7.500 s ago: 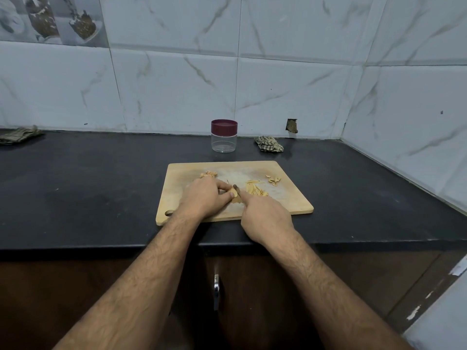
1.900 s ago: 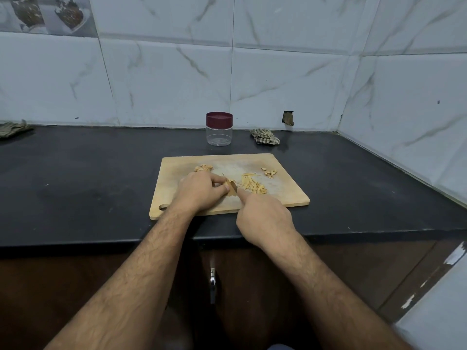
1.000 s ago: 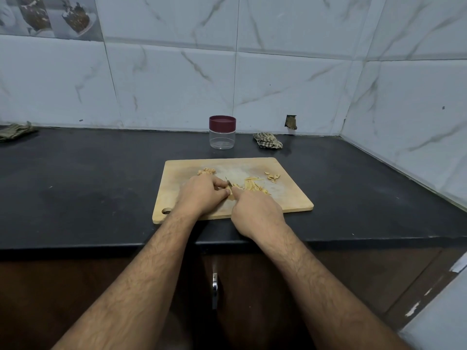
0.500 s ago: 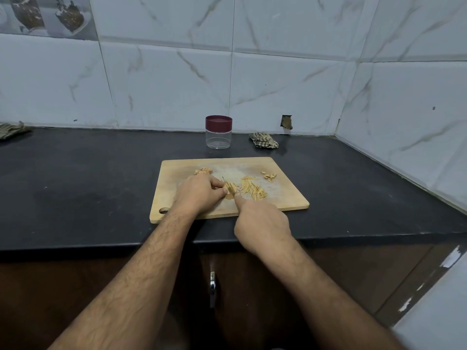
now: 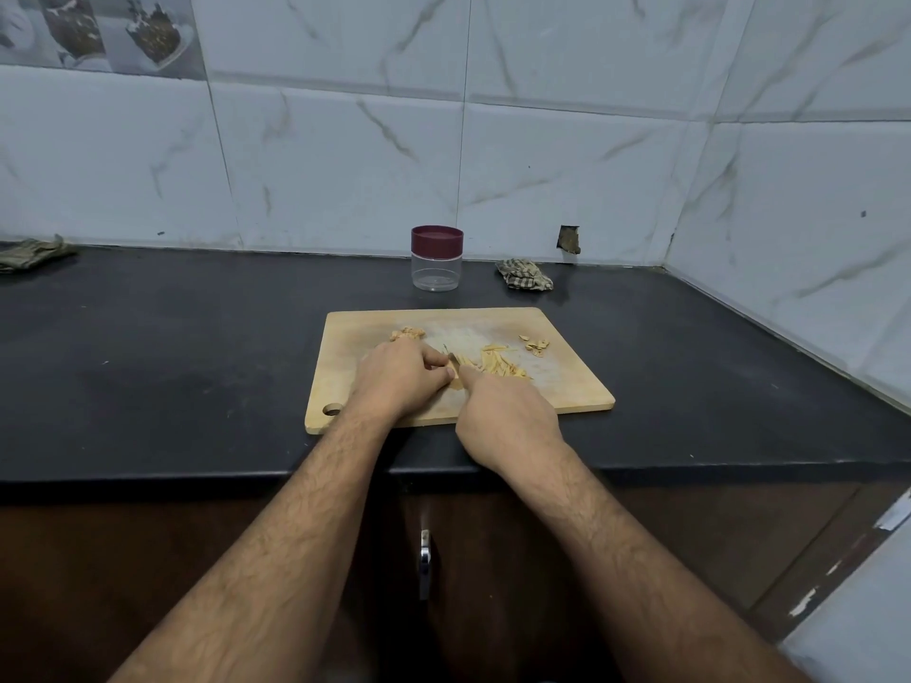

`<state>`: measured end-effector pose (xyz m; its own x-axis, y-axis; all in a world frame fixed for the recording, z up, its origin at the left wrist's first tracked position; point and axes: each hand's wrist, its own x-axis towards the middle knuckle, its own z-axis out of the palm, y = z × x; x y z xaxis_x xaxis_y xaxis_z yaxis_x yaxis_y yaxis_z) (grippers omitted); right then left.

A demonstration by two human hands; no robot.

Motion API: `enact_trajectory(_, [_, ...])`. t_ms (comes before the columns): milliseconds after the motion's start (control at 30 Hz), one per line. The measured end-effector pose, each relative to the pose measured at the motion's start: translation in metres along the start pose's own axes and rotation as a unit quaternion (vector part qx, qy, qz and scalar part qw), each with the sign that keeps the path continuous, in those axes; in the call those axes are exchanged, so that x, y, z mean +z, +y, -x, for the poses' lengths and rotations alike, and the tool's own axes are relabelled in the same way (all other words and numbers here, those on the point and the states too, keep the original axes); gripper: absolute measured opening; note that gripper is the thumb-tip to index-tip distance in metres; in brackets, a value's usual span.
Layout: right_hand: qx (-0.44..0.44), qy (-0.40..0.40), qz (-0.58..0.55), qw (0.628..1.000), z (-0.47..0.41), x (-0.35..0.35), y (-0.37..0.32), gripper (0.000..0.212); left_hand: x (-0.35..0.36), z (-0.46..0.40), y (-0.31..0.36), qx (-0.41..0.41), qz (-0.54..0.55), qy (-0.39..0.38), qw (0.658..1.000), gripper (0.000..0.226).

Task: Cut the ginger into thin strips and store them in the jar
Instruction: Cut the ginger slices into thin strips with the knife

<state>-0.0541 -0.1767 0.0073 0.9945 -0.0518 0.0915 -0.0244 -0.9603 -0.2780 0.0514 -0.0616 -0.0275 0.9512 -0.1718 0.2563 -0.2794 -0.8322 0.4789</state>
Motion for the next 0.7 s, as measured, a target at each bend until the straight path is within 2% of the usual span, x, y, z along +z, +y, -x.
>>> enact_trajectory(267, [-0.009, 0.024, -0.004, 1.000, -0.0008, 0.0070, 0.0033, 0.052, -0.0007, 0.0004, 0.0001, 0.003, -0.001, 0.002, 1.000, 0.020])
enact_trajectory(700, [-0.003, -0.020, 0.040, 0.999, -0.0007, 0.0015, -0.0014, 0.059, 0.0007, -0.0009, -0.0009, 0.001, -0.005, 0.004, 1.000, 0.023])
